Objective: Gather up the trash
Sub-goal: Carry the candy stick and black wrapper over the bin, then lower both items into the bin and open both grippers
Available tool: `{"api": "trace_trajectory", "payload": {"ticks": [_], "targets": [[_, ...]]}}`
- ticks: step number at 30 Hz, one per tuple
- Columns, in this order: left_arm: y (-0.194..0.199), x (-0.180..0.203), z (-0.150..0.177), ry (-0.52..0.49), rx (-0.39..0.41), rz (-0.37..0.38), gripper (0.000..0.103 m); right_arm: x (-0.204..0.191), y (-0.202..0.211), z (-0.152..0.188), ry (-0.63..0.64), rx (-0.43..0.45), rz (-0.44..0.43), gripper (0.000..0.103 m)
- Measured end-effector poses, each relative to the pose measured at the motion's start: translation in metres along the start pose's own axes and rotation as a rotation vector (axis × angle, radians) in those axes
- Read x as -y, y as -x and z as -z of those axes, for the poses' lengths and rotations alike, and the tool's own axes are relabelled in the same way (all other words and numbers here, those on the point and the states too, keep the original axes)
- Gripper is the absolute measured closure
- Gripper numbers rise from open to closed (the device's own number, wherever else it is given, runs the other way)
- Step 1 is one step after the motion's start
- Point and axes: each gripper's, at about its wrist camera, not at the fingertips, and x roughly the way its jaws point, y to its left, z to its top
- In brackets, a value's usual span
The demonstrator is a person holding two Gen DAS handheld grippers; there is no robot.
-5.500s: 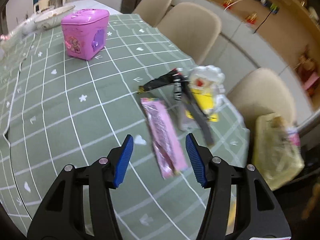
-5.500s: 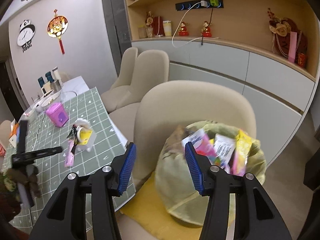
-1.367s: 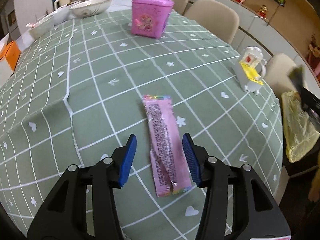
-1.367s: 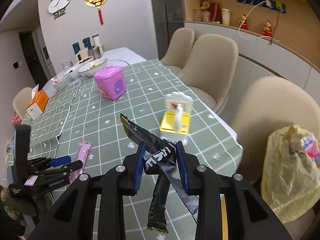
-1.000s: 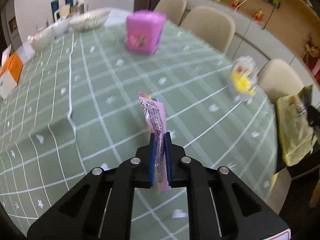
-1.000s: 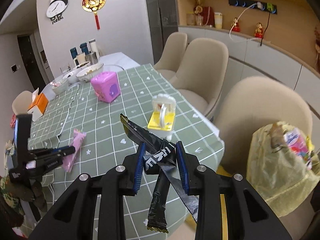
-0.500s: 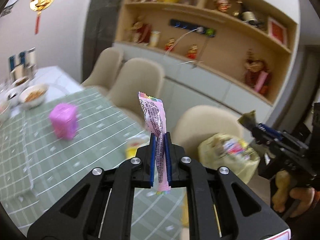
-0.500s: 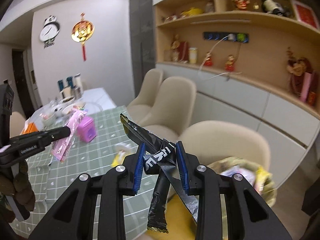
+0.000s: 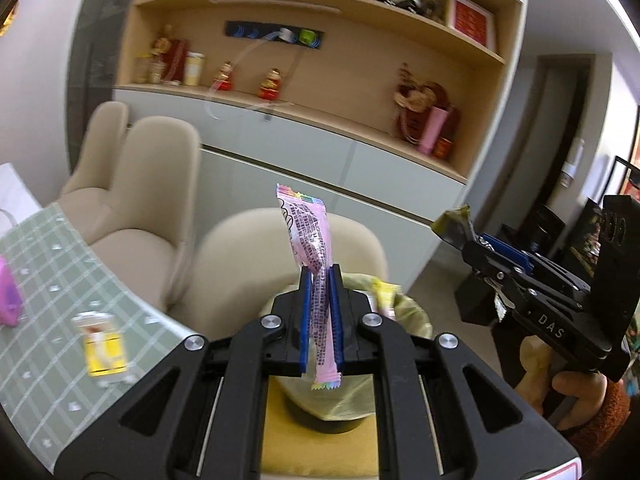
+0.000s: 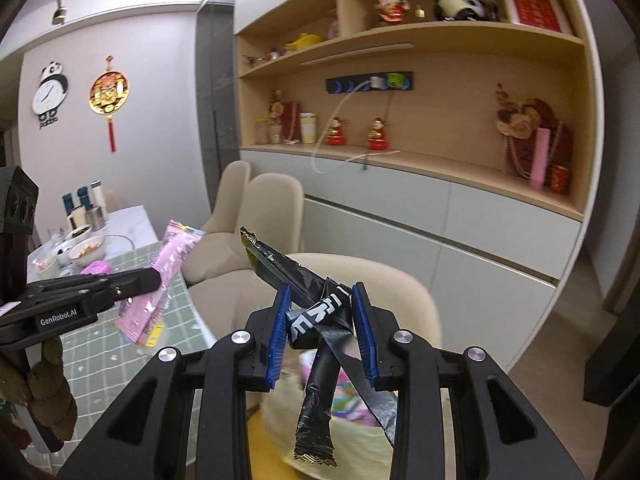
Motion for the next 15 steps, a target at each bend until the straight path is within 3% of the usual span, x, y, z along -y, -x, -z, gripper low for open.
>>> {"api": "trace_trajectory", "payload": {"ticks": [7, 15], "targets": [[-0.084, 0.036, 0.004, 0.022, -0.127, 0.111, 0.095, 0.067, -0.014, 0.012, -0.062, -0.03, 0.05, 0.073], [-0.187, 0.063, 0.023, -0.019, -0.304, 0.075, 0.095, 0.124, -0.033, 0.033, -0.118, -0.091, 0.078, 0.073]]}}
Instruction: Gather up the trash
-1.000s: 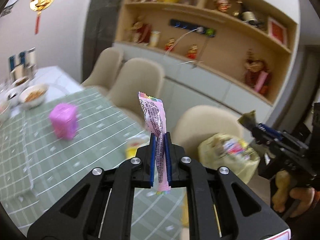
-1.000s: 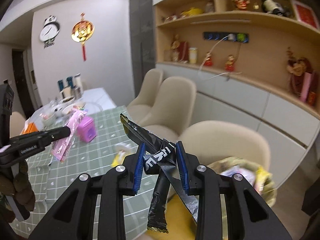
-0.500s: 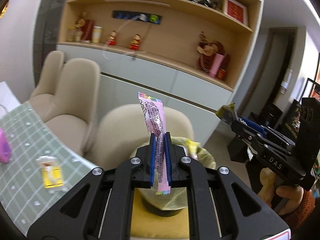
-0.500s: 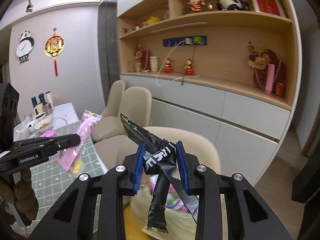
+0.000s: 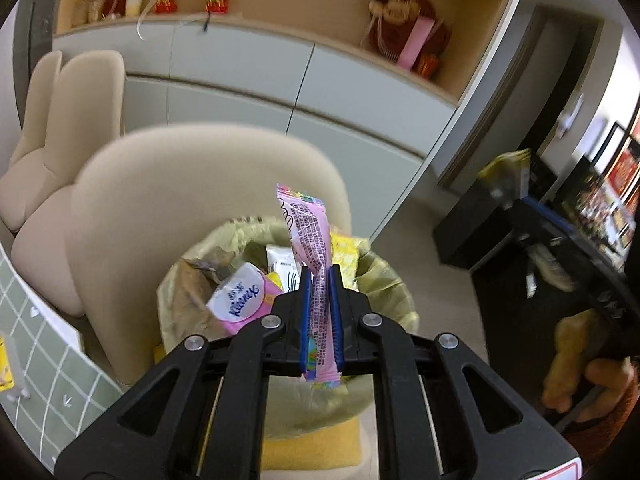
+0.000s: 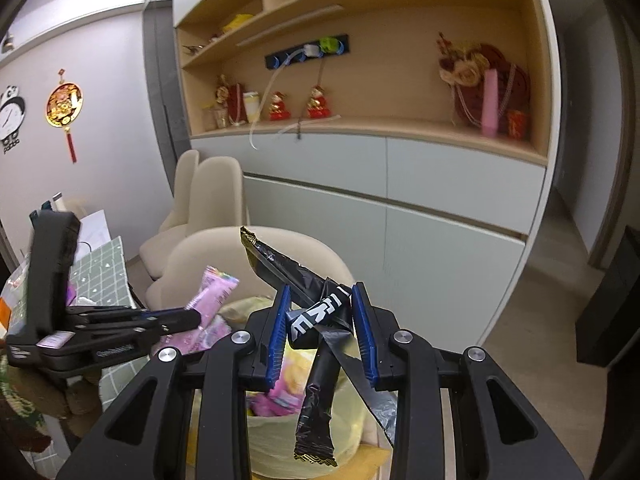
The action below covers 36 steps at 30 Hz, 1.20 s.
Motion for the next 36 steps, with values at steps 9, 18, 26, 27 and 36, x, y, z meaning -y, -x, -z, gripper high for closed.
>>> {"api": "trace_trajectory", "payload": {"ticks": [9, 18, 26, 27, 36], "targets": [[-0.066, 0.006, 0.007, -0.035, -0.17, -0.075, 0.095, 0.027, -0.03, 0.015, -0.035, -0.07, -0.005, 0.073], [-0.066, 0.005, 0.006, -0.028, -0.169, -0.064, 0.084, 0.029, -0.051, 0.017, -0.042, -0.1, -0.038, 0.073], [-0.001, -0.019, 0.009, 0.091, -0.044, -0.031, 0.065, 0.003, -0.065, 0.005, -0.012, -0.107, -0.12, 0.073], [0.006, -0.022, 0.011, 0.098, -0.026, -0.041, 0.064, -0.004, -0.069, 0.003, -0.002, -0.113, -0.141, 0.073], [0.081, -0.064, 0.032, 0.212, 0.088, -0.186, 0.06, -0.082, -0.116, 0.012, 0.133, -0.233, -0.324, 0.073]]}}
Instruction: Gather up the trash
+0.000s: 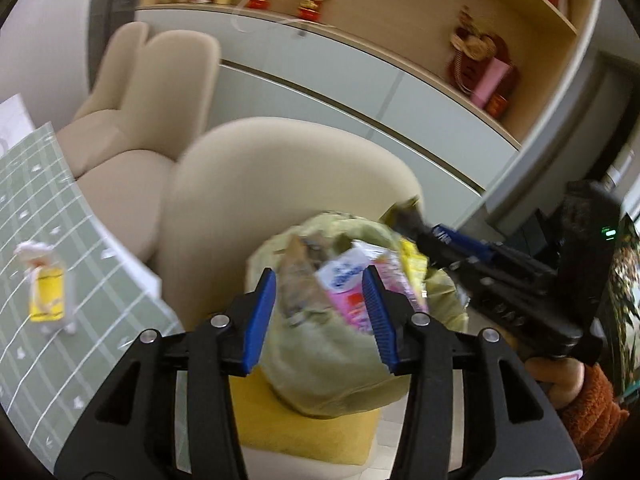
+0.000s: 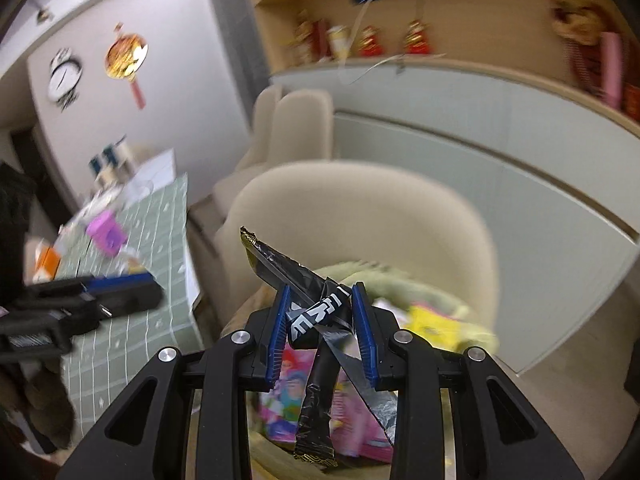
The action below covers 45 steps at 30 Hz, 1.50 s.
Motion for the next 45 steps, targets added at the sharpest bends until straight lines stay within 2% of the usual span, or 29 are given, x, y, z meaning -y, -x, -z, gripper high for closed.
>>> {"api": "trace_trajectory", "payload": {"ticks": [4, 7, 13, 17, 19, 22, 24, 28, 29, 34, 39, 45], "targets": [[0.02, -0.022, 0.013, 0.051, 0.026, -0.06, 0.06, -0.006, -0.039, 0.013, 0.061, -0.123, 0.029, 0.073], [0.029, -0.03, 0.025, 0.083, 0.032, -0.106, 0.06, 0.006, -0.058, 0.025, 0.048, -0.196, 0.066, 0.073], [0.042, -0.046, 0.054, 0.099, 0.01, -0.228, 0.06, 0.017, -0.064, 0.028, 0.011, -0.226, 0.03, 0.073], [0.048, -0.058, 0.072, 0.125, -0.005, -0.259, 0.059, 0.016, -0.061, 0.028, 0.005, -0.234, 0.002, 0.068], [0.053, -0.061, 0.078, 0.126, 0.004, -0.266, 0.055, 0.017, -0.051, 0.032, -0.012, -0.212, -0.005, 0.057], [0.067, -0.062, 0.086, 0.139, 0.045, -0.277, 0.051, 0.011, -0.026, 0.032, -0.025, -0.139, 0.014, 0.047], [0.078, -0.062, 0.089, 0.142, 0.069, -0.277, 0.045, 0.006, -0.007, 0.032, -0.021, -0.092, 0.035, 0.044], [0.115, -0.058, 0.106, 0.103, 0.121, -0.289, 0.024, -0.015, 0.038, 0.039, -0.025, -0.009, 0.049, 0.039], [0.124, -0.057, 0.11, 0.098, 0.134, -0.29, 0.021, -0.021, 0.049, 0.043, -0.029, 0.005, 0.051, 0.039], [0.177, -0.05, 0.146, 0.082, 0.187, -0.303, 0.017, -0.072, 0.109, 0.076, -0.032, 0.057, 0.019, 0.039], [0.224, -0.032, 0.186, 0.011, 0.262, -0.332, 0.017, -0.139, 0.16, 0.119, -0.006, 0.132, 0.01, 0.039], [0.269, -0.014, 0.231, -0.038, 0.305, -0.428, 0.017, -0.21, 0.199, 0.173, 0.087, 0.185, 0.06, 0.039]]}}
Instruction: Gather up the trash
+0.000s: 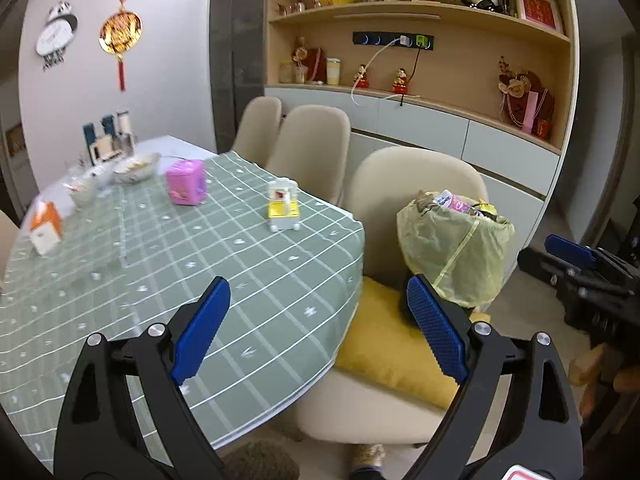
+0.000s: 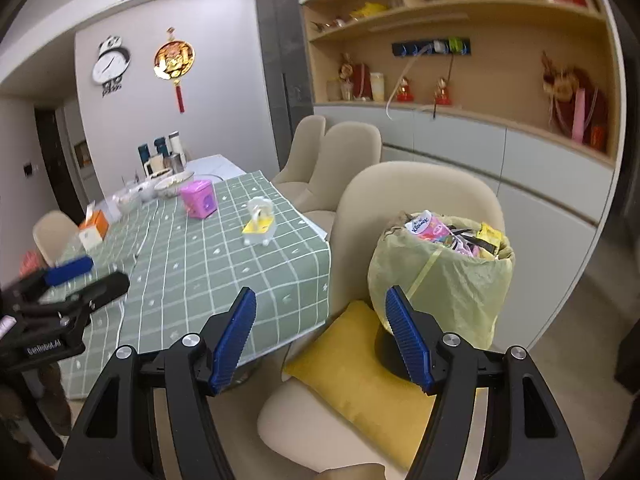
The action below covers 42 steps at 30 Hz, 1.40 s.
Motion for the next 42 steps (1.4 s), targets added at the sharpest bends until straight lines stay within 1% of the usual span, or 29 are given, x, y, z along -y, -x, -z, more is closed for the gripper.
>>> {"api": "trace_trajectory", "payload": {"ticks": [4, 6, 7, 11, 26, 42], "targets": [[0.021, -0.003, 0.004, 0.001, 0.019, 0.002, 0.017, -0.019, 0.022, 0.013, -0.008, 0.013, -0.006, 0.039], [0.029, -0.003, 0.005, -0.008, 0.034, -0.006, 0.017, -0.026, 0.027, 0.015, 0.005, 0.005, 0.028, 0.039], [0.034, -0.004, 0.005, -0.01, 0.043, -0.012, 0.017, -0.028, 0.031, 0.016, 0.003, 0.013, 0.041, 0.039], [0.042, -0.007, 0.007, -0.005, 0.044, -0.015, 0.017, -0.028, 0.039, 0.016, -0.032, 0.03, 0.046, 0.039], [0.043, -0.005, 0.011, 0.005, 0.024, -0.017, 0.017, -0.027, 0.047, 0.025, -0.046, 0.024, 0.052, 0.039], [0.039, 0.001, 0.013, -0.024, 0.015, 0.006, 0.017, -0.022, 0.049, 0.028, -0.064, 0.023, 0.063, 0.039]]}}
